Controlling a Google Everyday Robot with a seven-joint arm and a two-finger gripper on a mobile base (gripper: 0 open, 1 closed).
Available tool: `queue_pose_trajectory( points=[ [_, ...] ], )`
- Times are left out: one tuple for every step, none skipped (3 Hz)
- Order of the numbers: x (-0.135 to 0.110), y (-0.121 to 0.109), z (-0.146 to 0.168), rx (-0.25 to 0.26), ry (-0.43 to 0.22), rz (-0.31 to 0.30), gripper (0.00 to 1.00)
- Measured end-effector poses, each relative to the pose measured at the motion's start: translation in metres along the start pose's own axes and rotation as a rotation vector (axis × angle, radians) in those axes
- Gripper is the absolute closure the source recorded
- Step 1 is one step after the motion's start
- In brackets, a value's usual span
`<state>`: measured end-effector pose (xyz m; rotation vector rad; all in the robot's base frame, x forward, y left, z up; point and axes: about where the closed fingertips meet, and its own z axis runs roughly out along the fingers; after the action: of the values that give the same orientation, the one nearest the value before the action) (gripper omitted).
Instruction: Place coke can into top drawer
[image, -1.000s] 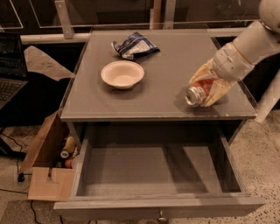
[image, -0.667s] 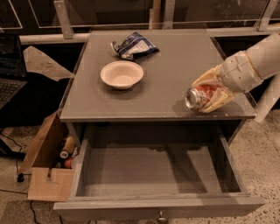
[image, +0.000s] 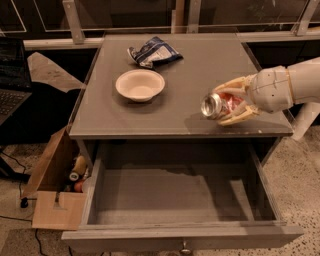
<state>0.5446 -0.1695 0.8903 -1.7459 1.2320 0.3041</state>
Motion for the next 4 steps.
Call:
queue_pose_trajectory(
  points=[
    [-0.014,0.004,-0.001,0.073,-0.079,0.045,1.0],
    [-0.014,0.004,-0.001,0.073,-0.079,0.045,1.0],
    [-0.023,0.021,-0.004,0.061,-0.041,0.031,1.0],
    [-0.04,0.055,-0.02,0.081,0.002,0.028,1.0]
  ],
)
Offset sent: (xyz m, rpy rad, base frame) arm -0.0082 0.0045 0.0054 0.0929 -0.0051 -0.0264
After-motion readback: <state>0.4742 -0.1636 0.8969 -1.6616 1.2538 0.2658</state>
